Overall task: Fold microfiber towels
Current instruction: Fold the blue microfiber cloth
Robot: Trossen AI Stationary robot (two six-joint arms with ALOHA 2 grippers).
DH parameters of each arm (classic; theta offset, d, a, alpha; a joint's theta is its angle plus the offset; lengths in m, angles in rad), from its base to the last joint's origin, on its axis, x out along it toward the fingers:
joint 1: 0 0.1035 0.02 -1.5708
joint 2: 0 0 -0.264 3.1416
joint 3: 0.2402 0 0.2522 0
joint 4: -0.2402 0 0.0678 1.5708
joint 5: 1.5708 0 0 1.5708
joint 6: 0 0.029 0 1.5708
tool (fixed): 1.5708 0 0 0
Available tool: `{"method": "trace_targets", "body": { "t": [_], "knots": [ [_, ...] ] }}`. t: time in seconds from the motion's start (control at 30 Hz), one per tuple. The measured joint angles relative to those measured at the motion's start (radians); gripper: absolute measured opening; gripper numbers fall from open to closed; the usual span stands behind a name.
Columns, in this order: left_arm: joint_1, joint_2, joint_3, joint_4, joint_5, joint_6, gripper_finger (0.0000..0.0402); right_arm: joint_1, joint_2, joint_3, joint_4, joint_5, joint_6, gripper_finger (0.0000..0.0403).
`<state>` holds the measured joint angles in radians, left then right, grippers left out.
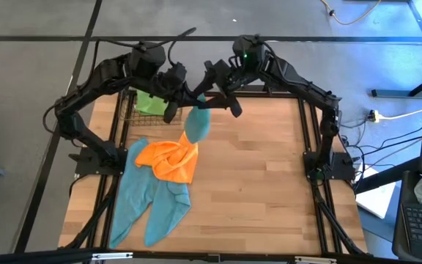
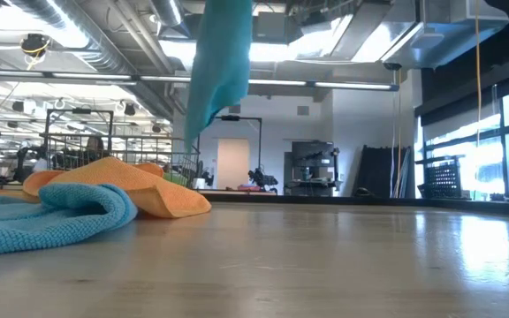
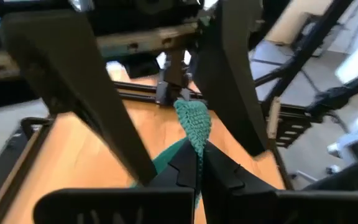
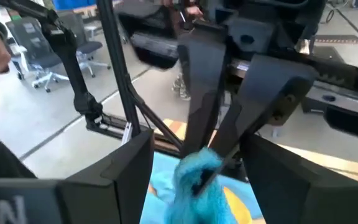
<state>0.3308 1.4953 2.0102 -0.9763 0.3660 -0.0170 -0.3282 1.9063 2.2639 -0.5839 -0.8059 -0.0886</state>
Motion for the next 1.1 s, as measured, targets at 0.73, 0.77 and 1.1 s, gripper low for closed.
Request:
{"method": "trace_targets", "body": {
  "t": [0.73, 0.77, 1.1],
  "knots": [
    [-0.013, -0.062, 0.0, 0.007, -0.249, -0.052, 0.0, -0.043, -0.004, 0.0, -0.103, -0.091, 0.005, 0.0241],
    [-0.017, -0.069, 0.0, 0.001, -0.269, -0.058, 0.0, -0.045, -0.004, 0.0, -0.102, -0.102, 0.005, 0.0241],
    [-0.024, -0.093, 0.0, -0.006, -0.278, -0.085, 0.0, -0.044, -0.004, 0.0, -0.083, -0.103, -0.012, 0.0192]
  ]
}}
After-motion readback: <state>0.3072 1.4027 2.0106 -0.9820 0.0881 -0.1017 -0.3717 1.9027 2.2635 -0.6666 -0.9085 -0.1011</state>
